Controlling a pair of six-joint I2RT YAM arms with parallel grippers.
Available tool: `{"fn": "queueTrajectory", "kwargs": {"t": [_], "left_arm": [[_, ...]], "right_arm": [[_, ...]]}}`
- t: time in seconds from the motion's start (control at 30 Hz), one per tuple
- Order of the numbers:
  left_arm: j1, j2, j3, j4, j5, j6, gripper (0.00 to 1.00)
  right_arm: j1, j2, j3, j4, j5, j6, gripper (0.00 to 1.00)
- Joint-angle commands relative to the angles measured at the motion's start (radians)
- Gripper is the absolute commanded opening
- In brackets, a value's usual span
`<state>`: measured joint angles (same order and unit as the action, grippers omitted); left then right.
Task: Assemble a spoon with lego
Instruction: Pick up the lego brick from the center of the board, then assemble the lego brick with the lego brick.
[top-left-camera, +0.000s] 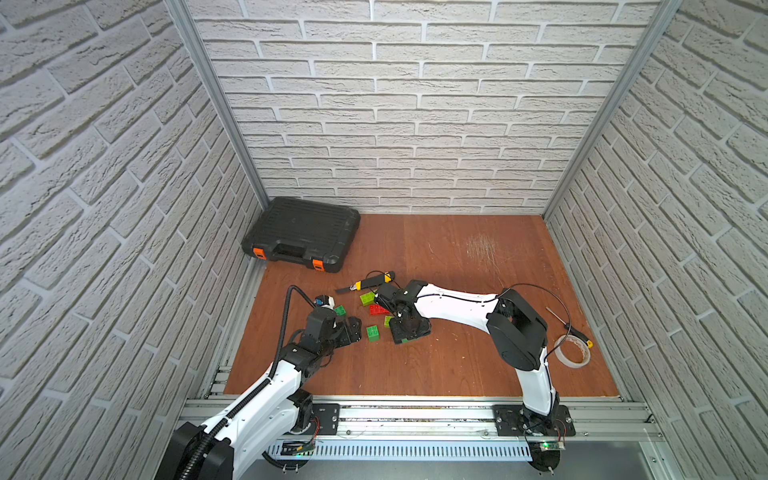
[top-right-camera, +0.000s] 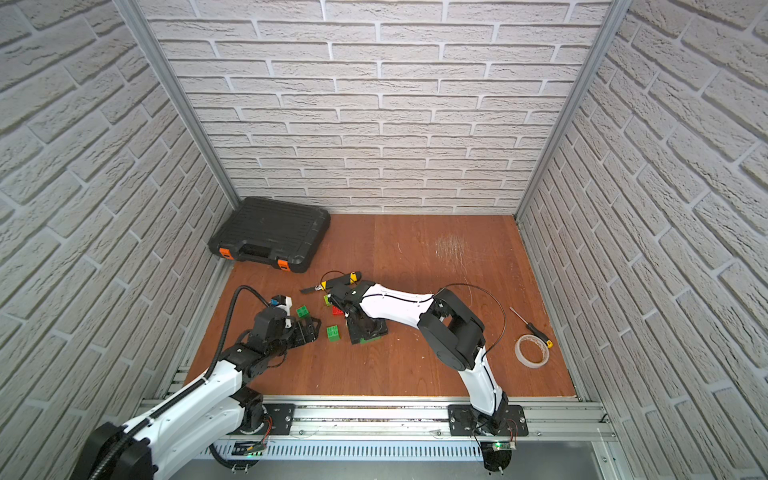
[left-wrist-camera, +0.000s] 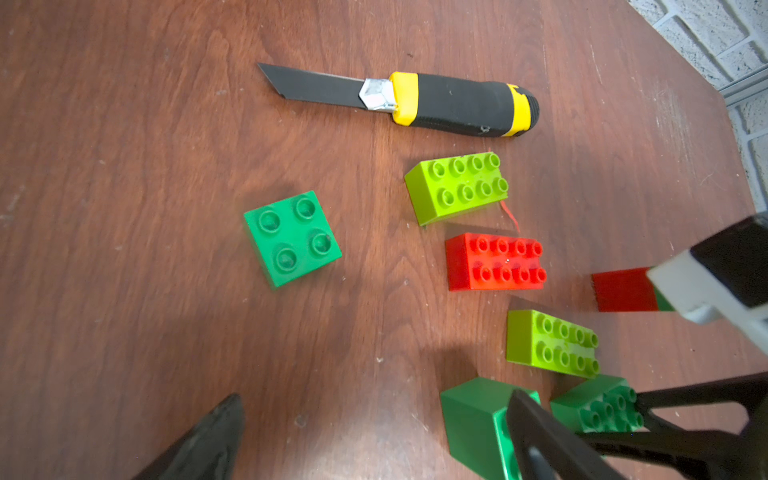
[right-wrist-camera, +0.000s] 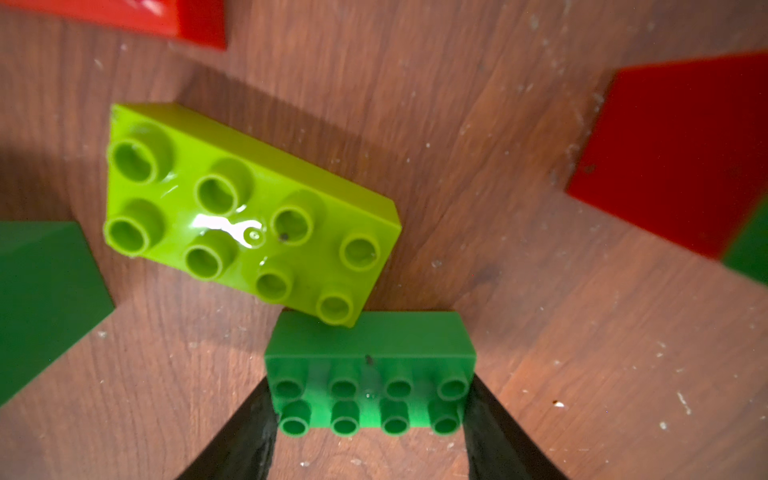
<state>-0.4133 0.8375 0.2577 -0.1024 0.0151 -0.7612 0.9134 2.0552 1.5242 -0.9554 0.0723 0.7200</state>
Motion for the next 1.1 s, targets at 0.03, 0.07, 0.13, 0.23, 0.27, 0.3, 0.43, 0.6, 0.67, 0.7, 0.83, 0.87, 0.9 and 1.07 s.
{"fn": "queueTrajectory", "kwargs": {"t": [0.03,0.07,0.13,0.23,0.27,0.3,0.43,0.6,0.67,0.7,0.83,0.87,0.9,1.07], "left_arm": [[0.005,-0.022,0.008,0.013,0.017,0.021,0.98],[0.005,-0.027,0.012,0.013,0.020,0.028,0.98],[0.006,-0.031,0.021,0.018,0.025,0.040,0.98],[0.006,-0.015,0.031,0.055,0.046,0.051,0.98],[0.006,-0.003,0.036,0.071,0.059,0.055,0.98],[0.005,0.008,0.041,0.085,0.068,0.057,0.98],[0.004,0.062,0.072,0.127,0.100,0.075,0.98],[0.004,0.106,0.098,0.142,0.105,0.085,0.98],[0.005,0.117,0.100,0.151,0.109,0.083,0.98],[0.004,0.122,0.101,0.152,0.109,0.083,0.98],[0.005,0.130,0.096,0.153,0.108,0.082,0.98],[0.005,0.130,0.095,0.154,0.105,0.081,0.98],[0.004,0.133,0.094,0.156,0.105,0.079,0.98],[0.004,0.156,0.092,0.170,0.107,0.076,0.98]], "right_arm": [[-0.002,-0.104,0.027,-0.070,0.021,-0.007,0.50],[-0.005,-0.137,0.033,-0.084,0.018,-0.011,0.50],[-0.014,-0.189,0.050,-0.118,0.016,-0.017,0.49],[-0.046,-0.244,0.077,-0.159,0.001,-0.040,0.49],[-0.064,-0.254,0.089,-0.173,-0.007,-0.053,0.49],[-0.080,-0.259,0.099,-0.184,-0.010,-0.063,0.49],[-0.151,-0.247,0.160,-0.218,-0.036,-0.123,0.49],[-0.215,-0.189,0.207,-0.231,-0.071,-0.185,0.49],[-0.233,-0.167,0.223,-0.228,-0.085,-0.203,0.49],[-0.236,-0.157,0.231,-0.233,-0.090,-0.211,0.49],[-0.250,-0.119,0.248,-0.240,-0.102,-0.234,0.49],[-0.253,-0.115,0.245,-0.238,-0.104,-0.238,0.49],[-0.257,-0.111,0.245,-0.238,-0.104,-0.241,0.49],[-0.268,-0.099,0.249,-0.241,-0.101,-0.251,0.49]]}}
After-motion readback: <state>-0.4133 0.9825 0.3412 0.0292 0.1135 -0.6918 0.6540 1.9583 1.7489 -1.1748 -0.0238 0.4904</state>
